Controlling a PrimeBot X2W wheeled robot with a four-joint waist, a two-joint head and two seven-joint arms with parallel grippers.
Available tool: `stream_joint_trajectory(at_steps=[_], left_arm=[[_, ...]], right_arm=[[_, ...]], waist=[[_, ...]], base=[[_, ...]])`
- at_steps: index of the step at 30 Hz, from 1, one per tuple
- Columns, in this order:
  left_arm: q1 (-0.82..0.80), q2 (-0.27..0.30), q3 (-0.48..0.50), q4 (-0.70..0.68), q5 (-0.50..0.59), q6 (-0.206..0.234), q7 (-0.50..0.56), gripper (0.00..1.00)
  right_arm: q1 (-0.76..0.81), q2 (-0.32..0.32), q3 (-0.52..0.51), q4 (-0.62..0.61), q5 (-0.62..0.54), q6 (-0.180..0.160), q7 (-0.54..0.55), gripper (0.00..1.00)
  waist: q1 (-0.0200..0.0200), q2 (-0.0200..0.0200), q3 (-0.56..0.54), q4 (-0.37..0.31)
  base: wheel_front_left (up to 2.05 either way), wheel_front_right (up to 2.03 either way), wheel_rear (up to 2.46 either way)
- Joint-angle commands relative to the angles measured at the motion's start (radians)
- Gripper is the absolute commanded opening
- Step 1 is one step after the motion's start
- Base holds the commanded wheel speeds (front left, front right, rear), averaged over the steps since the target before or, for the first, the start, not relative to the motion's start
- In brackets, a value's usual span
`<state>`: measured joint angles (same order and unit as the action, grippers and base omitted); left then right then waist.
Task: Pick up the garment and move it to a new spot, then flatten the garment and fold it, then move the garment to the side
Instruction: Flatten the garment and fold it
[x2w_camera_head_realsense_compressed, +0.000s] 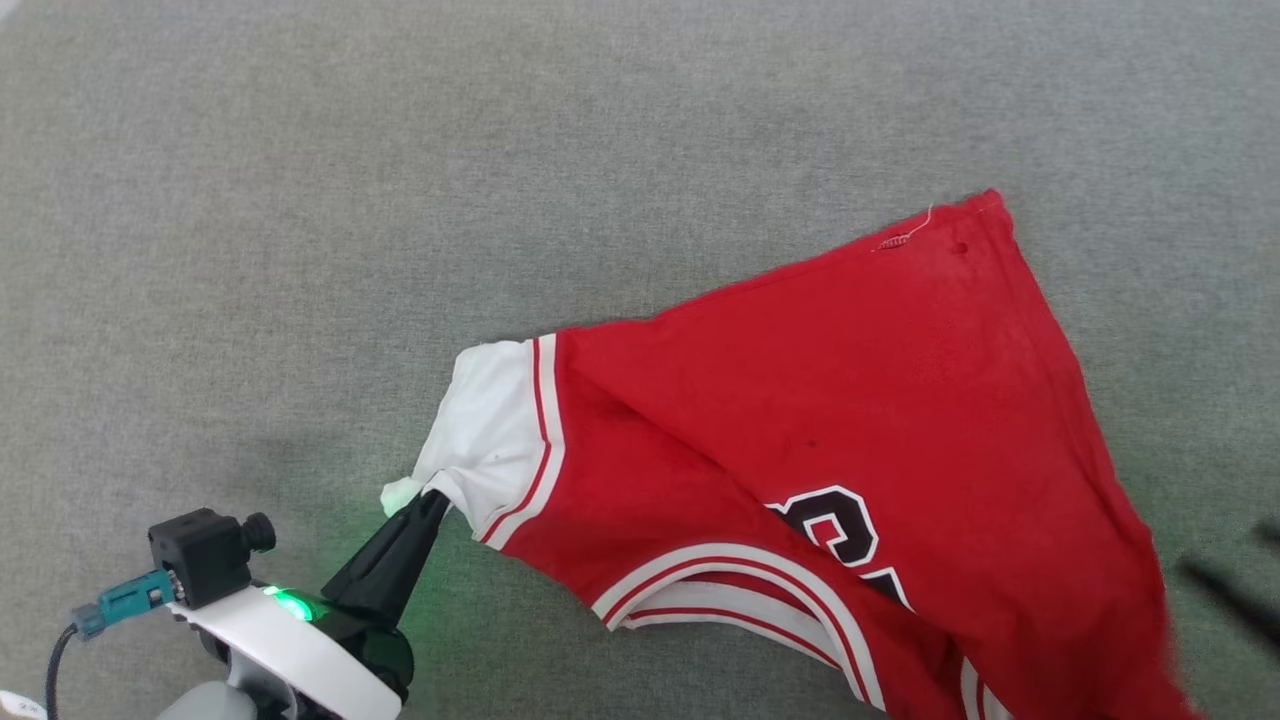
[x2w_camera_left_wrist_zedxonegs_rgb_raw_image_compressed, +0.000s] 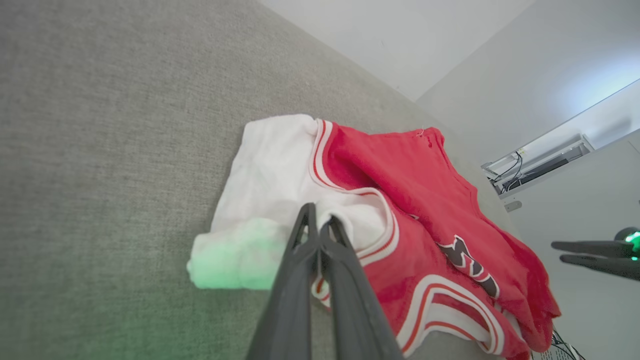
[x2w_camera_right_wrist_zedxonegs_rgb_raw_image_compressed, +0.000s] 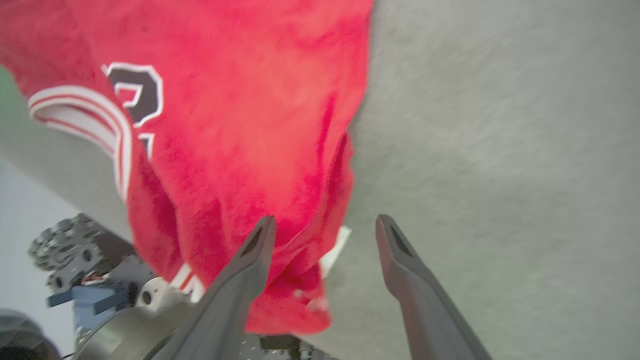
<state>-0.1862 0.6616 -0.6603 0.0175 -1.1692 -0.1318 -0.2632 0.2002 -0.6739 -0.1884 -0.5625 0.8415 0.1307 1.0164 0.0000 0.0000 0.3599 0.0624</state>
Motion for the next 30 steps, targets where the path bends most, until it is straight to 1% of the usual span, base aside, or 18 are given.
stream_joint_trajectory(at_steps=[1, 3, 4, 6, 8, 11, 16, 19, 21, 25, 27, 28, 29, 30], left_arm=[[-0.010, -0.004, -0.002, -0.006, 0.011, 0.003, -0.002, 0.00], [-0.021, -0.011, -0.007, -0.010, 0.014, 0.003, -0.002, 0.00], [-0.026, -0.014, -0.009, -0.011, 0.016, 0.003, -0.002, 0.00], [-0.041, -0.020, -0.016, -0.012, 0.021, 0.003, -0.002, 0.00], [-0.058, -0.025, -0.026, -0.014, 0.024, 0.003, -0.001, 0.00], [-0.085, -0.036, -0.041, -0.013, 0.026, 0.003, 0.000, 0.00], [-0.124, -0.050, -0.062, 0.001, 0.016, 0.003, -0.001, 0.00], [-0.143, -0.059, -0.074, 0.009, 0.013, 0.003, -0.001, 0.00], [-0.154, -0.068, -0.080, 0.013, 0.012, 0.003, -0.001, 0.00], [-0.160, -0.082, -0.076, 0.017, 0.010, 0.003, -0.001, 0.00], [-0.155, -0.085, -0.071, 0.017, 0.013, 0.003, -0.002, 0.00], [-0.154, -0.086, -0.071, 0.018, 0.015, 0.003, -0.002, 0.00], [-0.153, -0.089, -0.072, 0.019, 0.017, 0.003, -0.002, 0.00], [-0.155, -0.091, -0.076, 0.020, 0.018, 0.003, -0.002, 0.00]], right_arm=[[-0.045, -0.022, -0.033, -0.006, 0.008, 0.000, 0.012, 1.00], [-0.119, -0.049, -0.068, 0.009, 0.012, 0.000, 0.001, 1.00], [-0.171, -0.061, -0.069, 0.019, 0.007, 0.000, -0.014, 1.00], [-0.271, -0.071, -0.035, 0.063, -0.011, 0.000, -0.045, 1.00], [-0.377, -0.087, 0.030, 0.112, -0.041, 0.000, -0.070, 1.00], [-0.528, -0.099, 0.164, 0.206, -0.097, 0.000, -0.101, 1.00], [-0.739, -0.080, 0.385, 0.395, -0.160, 0.000, -0.122, 1.00], [-0.809, -0.080, 0.503, 0.500, -0.180, 0.000, -0.128, 1.00], [-0.845, -0.078, 0.558, 0.557, -0.181, 0.000, -0.141, 1.00], [-0.865, -0.077, 0.659, 0.650, -0.151, 0.000, -0.150, 1.00], [-0.870, -0.077, 0.712, 0.678, -0.132, 0.000, -0.140, 1.00], [-0.870, -0.080, 0.740, 0.685, -0.119, 0.000, -0.129, 0.49], [-0.873, -0.077, 0.757, 0.689, -0.105, 0.001, -0.130, 0.27], [-0.883, -0.072, 0.765, 0.695, -0.094, 0.001, -0.143, 0.00]], waist=[[0.0000, 0.0000, 0.009, 0.006], [0.0000, 0.0000, 0.019, 0.014], [0.0000, 0.0000, 0.025, 0.017], [0.0000, 0.0000, 0.038, 0.027], [0.0000, 0.0000, 0.054, 0.040], [0.0000, 0.0000, 0.079, 0.058], [0.0000, 0.0000, 0.113, 0.083], [0.0000, 0.0000, 0.127, 0.098], [0.0000, 0.0000, 0.135, 0.107], [0.0000, 0.0000, 0.146, 0.118], [0.0000, 0.0000, 0.149, 0.119], [0.0000, 0.0000, 0.150, 0.118], [0.0000, 0.0000, 0.151, 0.117], [0.0000, 0.0000, 0.151, 0.116]], base=[[0.00, 0.00, 0.00], [0.00, 0.00, 0.00], [0.00, 0.00, 0.00], [0.00, 0.00, 0.00], [0.00, 0.00, 0.00], [0.00, 0.00, 0.00], [0.00, 0.00, 0.00], [0.00, 0.00, 0.00], [0.00, 0.00, 0.00], [0.00, 0.00, 0.00], [0.00, 0.00, 0.00], [0.00, 0.00, 0.00], [0.00, 0.00, 0.00], [0.00, 0.00, 0.00]])
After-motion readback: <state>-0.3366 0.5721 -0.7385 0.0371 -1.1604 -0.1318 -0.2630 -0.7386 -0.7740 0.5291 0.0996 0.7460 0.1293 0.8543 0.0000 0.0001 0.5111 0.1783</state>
